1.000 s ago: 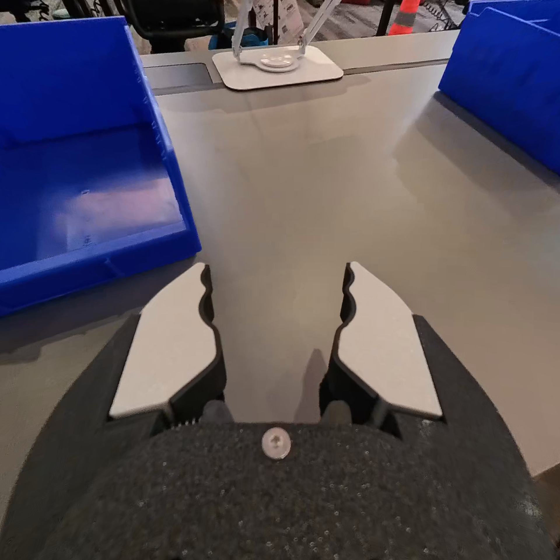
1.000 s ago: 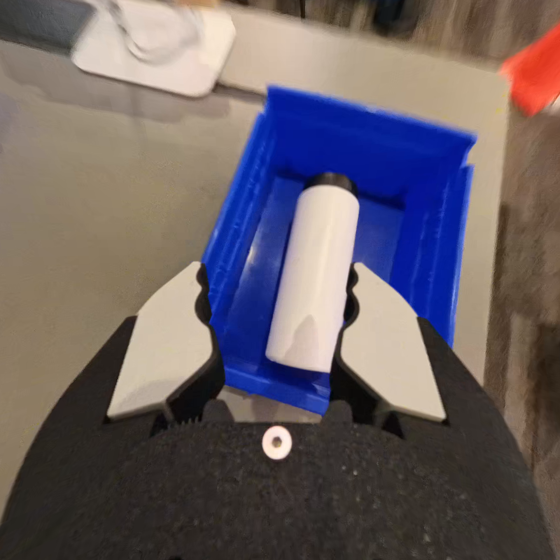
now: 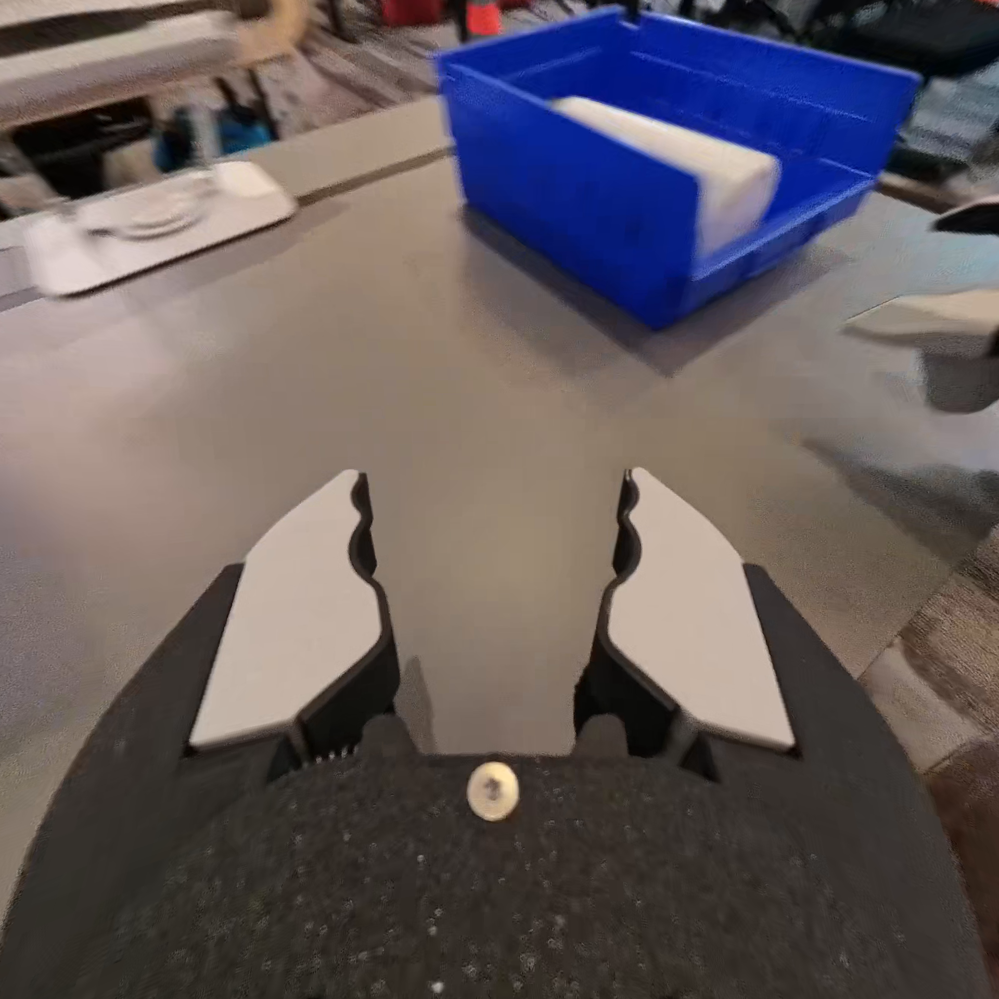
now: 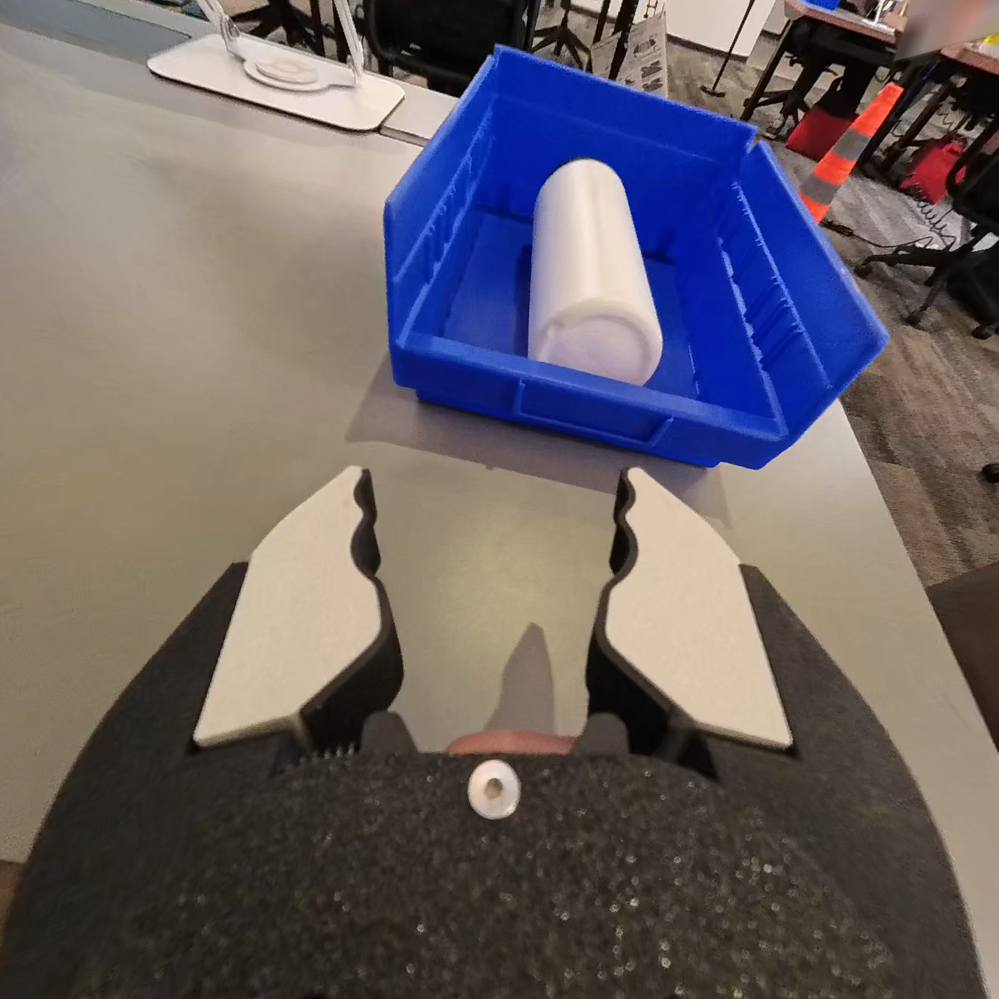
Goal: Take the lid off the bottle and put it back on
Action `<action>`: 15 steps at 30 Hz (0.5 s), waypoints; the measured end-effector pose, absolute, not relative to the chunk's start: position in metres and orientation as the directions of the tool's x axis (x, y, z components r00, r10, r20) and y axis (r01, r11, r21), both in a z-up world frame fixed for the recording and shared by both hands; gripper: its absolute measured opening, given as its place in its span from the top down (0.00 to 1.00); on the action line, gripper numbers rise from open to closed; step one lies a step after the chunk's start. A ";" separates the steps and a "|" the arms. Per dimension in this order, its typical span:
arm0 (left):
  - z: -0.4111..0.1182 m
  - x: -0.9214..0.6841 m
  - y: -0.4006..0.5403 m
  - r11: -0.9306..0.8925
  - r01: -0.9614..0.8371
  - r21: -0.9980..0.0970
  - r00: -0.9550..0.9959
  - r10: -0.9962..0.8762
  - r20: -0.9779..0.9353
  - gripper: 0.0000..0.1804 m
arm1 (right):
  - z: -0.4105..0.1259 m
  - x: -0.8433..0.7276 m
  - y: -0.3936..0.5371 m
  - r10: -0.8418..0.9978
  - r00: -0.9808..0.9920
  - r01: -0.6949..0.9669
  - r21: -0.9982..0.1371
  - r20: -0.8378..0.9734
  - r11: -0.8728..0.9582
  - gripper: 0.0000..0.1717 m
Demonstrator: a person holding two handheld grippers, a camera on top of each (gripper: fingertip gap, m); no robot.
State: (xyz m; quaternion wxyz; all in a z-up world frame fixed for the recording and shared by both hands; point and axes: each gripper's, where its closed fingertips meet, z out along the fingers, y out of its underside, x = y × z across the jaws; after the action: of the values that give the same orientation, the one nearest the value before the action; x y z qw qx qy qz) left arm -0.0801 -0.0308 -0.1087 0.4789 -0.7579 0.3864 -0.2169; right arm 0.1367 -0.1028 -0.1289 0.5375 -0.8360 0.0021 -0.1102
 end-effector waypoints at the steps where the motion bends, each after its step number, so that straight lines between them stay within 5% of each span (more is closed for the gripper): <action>1: -0.111 -0.046 -0.034 -0.259 -0.404 -0.878 0.592 -0.805 -0.035 0.53 | -0.130 0.138 -0.103 -0.125 0.973 0.124 -0.895 0.194 -0.428 0.51; 3: -0.115 0.017 -0.034 -0.301 -0.432 -0.850 0.576 -0.817 -0.003 0.60 | -0.133 0.147 -0.104 -0.149 0.965 0.129 -0.890 0.214 -0.438 0.51; 9: -0.127 0.126 0.009 -0.384 -0.461 -0.800 0.605 -0.796 0.034 0.61 | -0.142 0.164 -0.105 -0.177 0.973 0.054 -0.893 0.148 -0.447 0.51; 12: -0.133 0.132 0.023 -0.483 -0.421 -0.768 0.650 -0.751 0.116 0.85 | -0.145 0.176 -0.107 -0.224 0.965 0.015 -0.886 0.133 -0.463 0.51; 15: -0.134 0.108 0.034 -0.486 -0.382 -0.786 0.737 -0.674 0.058 0.93 | -0.151 0.191 -0.112 -0.314 0.942 -0.052 -0.871 0.119 -0.488 0.52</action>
State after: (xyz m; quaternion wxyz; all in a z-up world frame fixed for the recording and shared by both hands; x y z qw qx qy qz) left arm 0.1082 0.0339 -0.1342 0.3984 -0.8424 0.3135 -0.1828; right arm 0.1912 -0.1115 -0.1505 0.4942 -0.8525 0.1074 -0.1321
